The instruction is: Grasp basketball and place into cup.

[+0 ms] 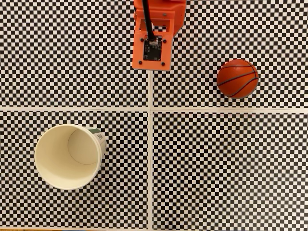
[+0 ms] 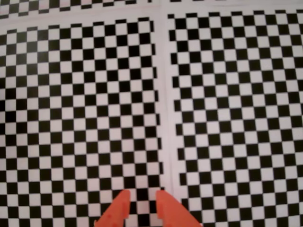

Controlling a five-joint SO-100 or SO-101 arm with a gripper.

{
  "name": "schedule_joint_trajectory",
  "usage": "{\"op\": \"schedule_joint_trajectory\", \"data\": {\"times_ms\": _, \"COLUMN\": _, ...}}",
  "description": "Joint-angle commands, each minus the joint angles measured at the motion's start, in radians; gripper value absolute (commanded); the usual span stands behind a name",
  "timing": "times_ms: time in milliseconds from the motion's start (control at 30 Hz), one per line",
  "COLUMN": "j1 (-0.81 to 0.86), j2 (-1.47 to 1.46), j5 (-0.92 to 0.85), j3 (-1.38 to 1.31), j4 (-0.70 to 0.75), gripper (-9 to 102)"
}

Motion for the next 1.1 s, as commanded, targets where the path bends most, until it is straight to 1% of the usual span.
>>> {"op": "schedule_joint_trajectory", "data": {"times_ms": 0, "j1": -0.003, "j2": 0.009, "j5": -0.002, "j3": 0.035, "j4": 0.003, "gripper": 0}}
{"op": "schedule_joint_trajectory", "data": {"times_ms": 500, "j1": 0.005, "j2": 0.009, "j5": -0.018, "j3": 0.034, "j4": -0.011, "gripper": 0}}
{"op": "schedule_joint_trajectory", "data": {"times_ms": 600, "j1": 0.005, "j2": 0.009, "j5": -0.074, "j3": -0.014, "j4": -0.038, "gripper": 1}}
{"op": "schedule_joint_trajectory", "data": {"times_ms": 733, "j1": 0.020, "j2": -0.012, "j5": -0.130, "j3": -0.163, "j4": -0.028, "gripper": 1}}
{"op": "schedule_joint_trajectory", "data": {"times_ms": 800, "j1": 0.025, "j2": -0.138, "j5": -0.144, "j3": -0.288, "j4": -0.020, "gripper": 1}}
{"op": "schedule_joint_trajectory", "data": {"times_ms": 900, "j1": 0.021, "j2": -0.336, "j5": -0.152, "j3": -0.509, "j4": 0.034, "gripper": 1}}
{"op": "schedule_joint_trajectory", "data": {"times_ms": 1067, "j1": -0.067, "j2": -0.627, "j5": -0.092, "j3": -0.861, "j4": 0.124, "gripper": 3}}
